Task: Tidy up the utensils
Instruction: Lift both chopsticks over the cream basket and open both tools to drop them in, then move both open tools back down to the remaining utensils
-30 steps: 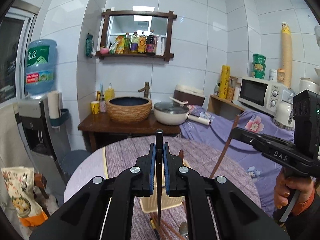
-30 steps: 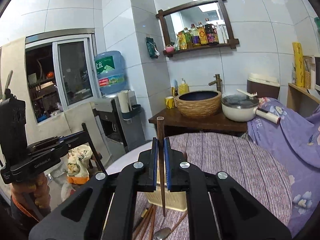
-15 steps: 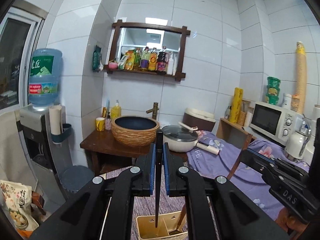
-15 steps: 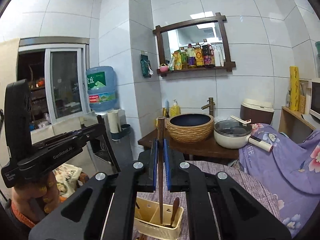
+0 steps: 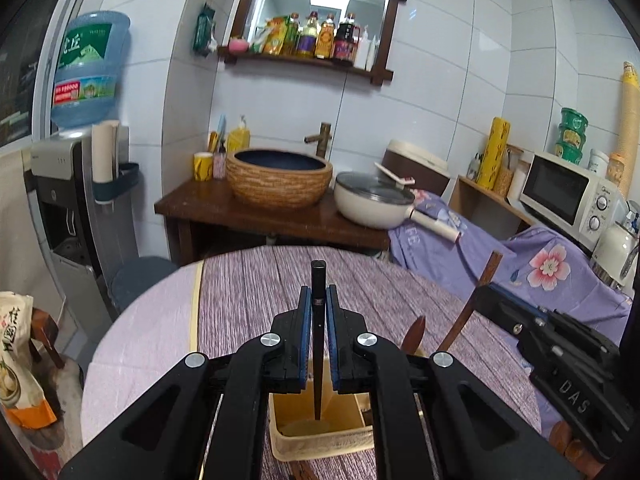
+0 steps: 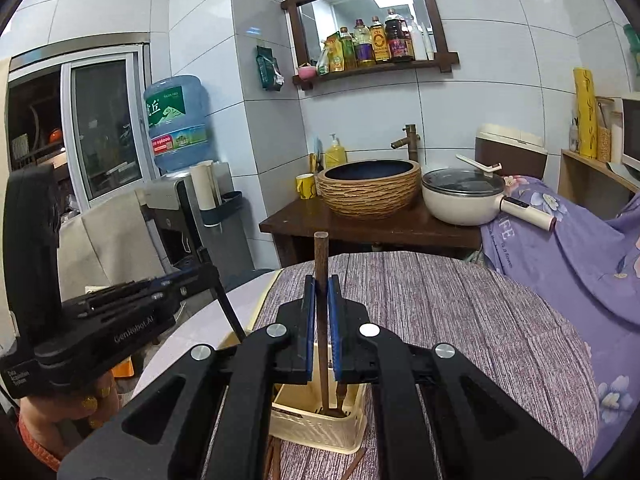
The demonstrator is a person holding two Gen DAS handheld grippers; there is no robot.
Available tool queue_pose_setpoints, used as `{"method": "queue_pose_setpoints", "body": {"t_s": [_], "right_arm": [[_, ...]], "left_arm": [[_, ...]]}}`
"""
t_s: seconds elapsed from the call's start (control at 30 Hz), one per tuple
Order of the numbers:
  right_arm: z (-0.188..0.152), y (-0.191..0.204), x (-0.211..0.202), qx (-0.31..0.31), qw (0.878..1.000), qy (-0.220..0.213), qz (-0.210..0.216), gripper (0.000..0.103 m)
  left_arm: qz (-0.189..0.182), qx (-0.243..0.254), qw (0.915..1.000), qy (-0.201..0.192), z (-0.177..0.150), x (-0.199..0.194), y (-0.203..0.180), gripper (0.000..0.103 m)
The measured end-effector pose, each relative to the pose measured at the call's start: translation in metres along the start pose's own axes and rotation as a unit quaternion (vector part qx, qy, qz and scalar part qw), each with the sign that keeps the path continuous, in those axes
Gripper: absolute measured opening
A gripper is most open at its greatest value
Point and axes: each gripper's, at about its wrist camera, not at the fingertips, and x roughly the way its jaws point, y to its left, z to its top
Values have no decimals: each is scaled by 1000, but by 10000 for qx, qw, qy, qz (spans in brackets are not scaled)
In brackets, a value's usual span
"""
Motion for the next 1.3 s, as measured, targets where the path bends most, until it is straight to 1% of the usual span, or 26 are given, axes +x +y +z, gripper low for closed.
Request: {"method": "queue_pose_setpoints", "body": {"t_s": [0.1,0.17,0.23,0.27,0.3,0.33,0.37,0.4,0.47,0.53,0.6,0.73,0.8,0.87,0.97,1.07,1.17,1.2,1.3], "right_arm": [[-3,-3,4,44,10000,61,-25,7],[-4,-4,6,18,10000,55,-56,7],[-6,-5,7,8,10000,18,-88,7],[-7,-5,7,-4,9999,15,-124,10],[-8,-5,7,-20,9999,17,-137,12],[-9,-5,6,-33,9999,2,-144,26],[-11,-5,4,-43,9998,-37,-171,47],[-12,-5,0,-35,9997,-125,-210,51],[-14,-6,-9,-43,9994,-251,-255,51],[-16,-7,-16,-31,9993,-277,-259,51],[-22,-9,-23,-1,9992,-231,-316,51],[-42,-12,-33,26,9995,14,-315,53],[-58,-14,-33,45,9991,288,-292,53],[-75,-15,-30,67,9980,566,-263,53],[-103,-16,-22,103,9948,943,-377,53],[-131,-18,-9,208,9898,1345,-415,53],[-154,-21,1,332,9854,1616,-427,53],[-160,-21,4,365,9837,1705,-442,53],[-177,-24,13,502,9795,1900,-451,50]], "left_arm": [[18,3,9999,118,-7,7,2,8],[74,56,9999,83,-10,8,2,8],[69,6,9999,88,-11,8,3,8],[49,-7,9999,115,-11,8,4,14],[60,-10,9999,113,-11,8,3,28],[87,-8,9999,82,-11,6,3,37],[134,-14,9999,9,-12,3,4,50],[173,-15,9998,-72,-12,-1,4,51],[206,50,9997,-123,-13,-7,5,51],[251,100,9994,-192,-16,-16,6,55],[354,76,9989,-283,-23,-26,9,65],[506,-17,9984,-269,-43,-41,20,78],[612,-26,9979,-199,-58,-45,26,81],[711,-45,9974,-50,-74,-45,32,82],[769,-58,9962,399,-101,-36,40,83],[785,-66,9938,788,-126,-26,45,80],[722,-101,9909,1128,-149,-17,48,71],[699,-77,9897,1250,-157,-13,47,66],[586,20,9866,1521,-173,-5,42,57]]}}
